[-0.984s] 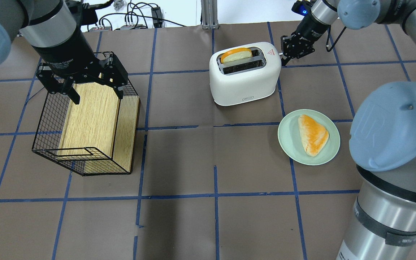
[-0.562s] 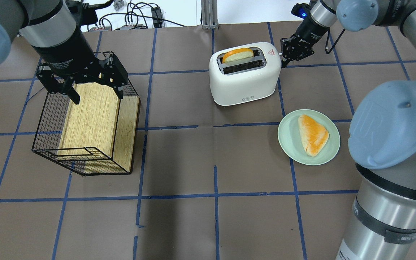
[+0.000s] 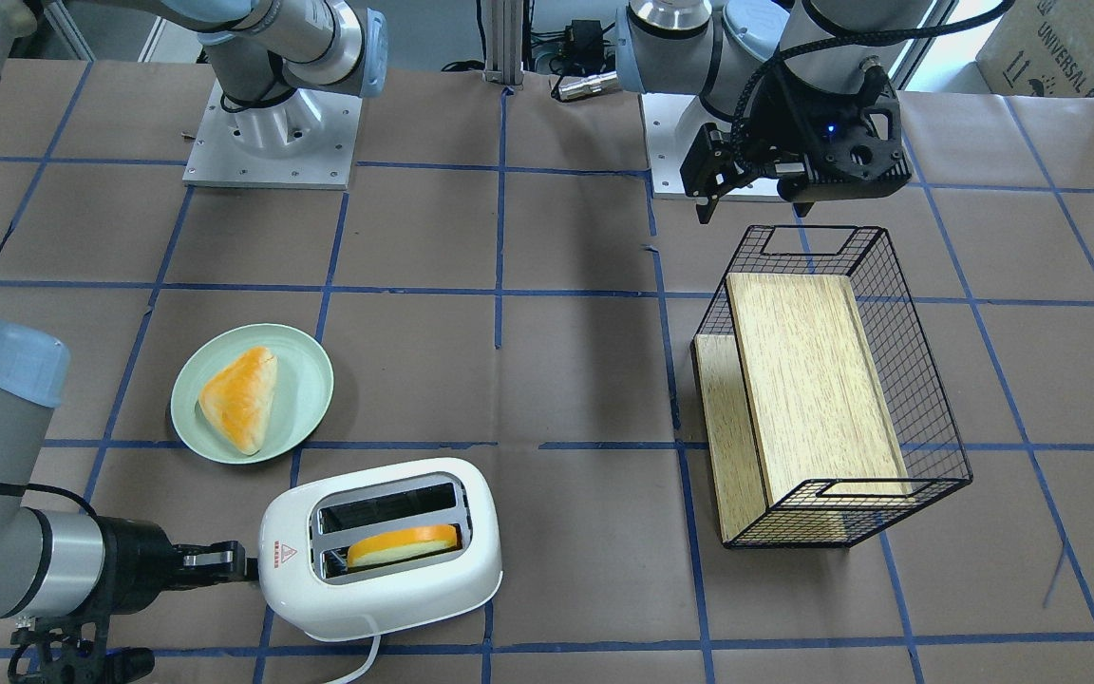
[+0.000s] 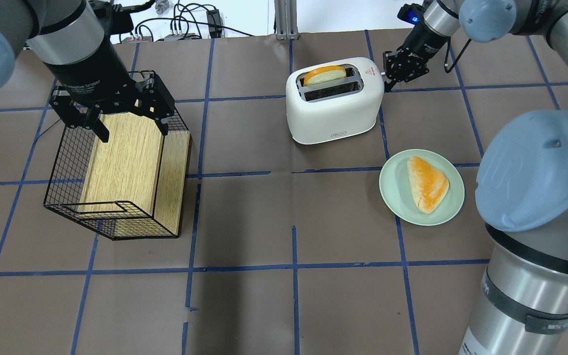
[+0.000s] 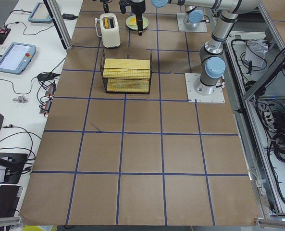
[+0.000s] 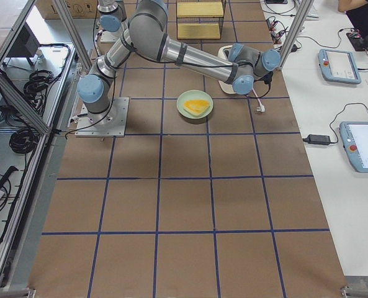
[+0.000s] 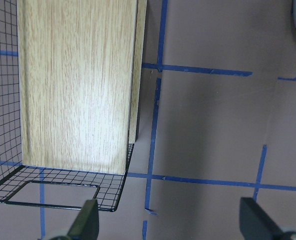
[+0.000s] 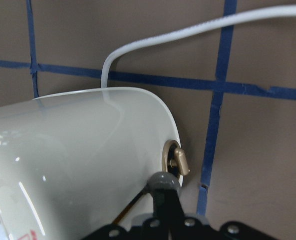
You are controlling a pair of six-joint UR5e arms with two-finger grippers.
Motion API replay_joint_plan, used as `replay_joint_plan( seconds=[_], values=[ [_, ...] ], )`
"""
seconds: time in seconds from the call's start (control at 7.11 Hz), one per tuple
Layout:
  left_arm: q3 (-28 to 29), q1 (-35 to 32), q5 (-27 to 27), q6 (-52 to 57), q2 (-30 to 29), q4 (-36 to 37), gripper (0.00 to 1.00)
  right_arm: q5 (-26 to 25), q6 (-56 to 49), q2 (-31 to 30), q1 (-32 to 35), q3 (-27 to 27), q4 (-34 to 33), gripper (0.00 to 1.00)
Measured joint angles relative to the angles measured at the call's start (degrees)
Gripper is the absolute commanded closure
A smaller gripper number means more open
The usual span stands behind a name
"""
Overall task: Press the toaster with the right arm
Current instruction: 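Lift the right gripper up and away from the toaster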
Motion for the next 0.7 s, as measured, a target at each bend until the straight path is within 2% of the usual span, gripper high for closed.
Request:
replay_joint_plan(
  seconds=[0.14,0.42,0.56,0.7],
  values=[
    [0.00,0.00,0.00,0.00,0.00,0.00,0.00,-3.95,0.22,-1.17,0.83,-1.50,-0.78,0.00],
    [0.00,0.01,0.00,0.00,0.01,0.00,0.00,-18.14,0.50,-3.62,4.86,-5.67,-0.70,0.00],
    [0.00,0.03,0.00,0.00,0.00,0.00,0.00,-22.31,0.21,-4.79,6.45,-6.54,-0.03,0.00],
    [0.00,0.02,0.00,0.00,0.00,0.00,0.00,-23.90,0.06,-6.71,7.47,-6.45,0.96,0.00]
  ],
)
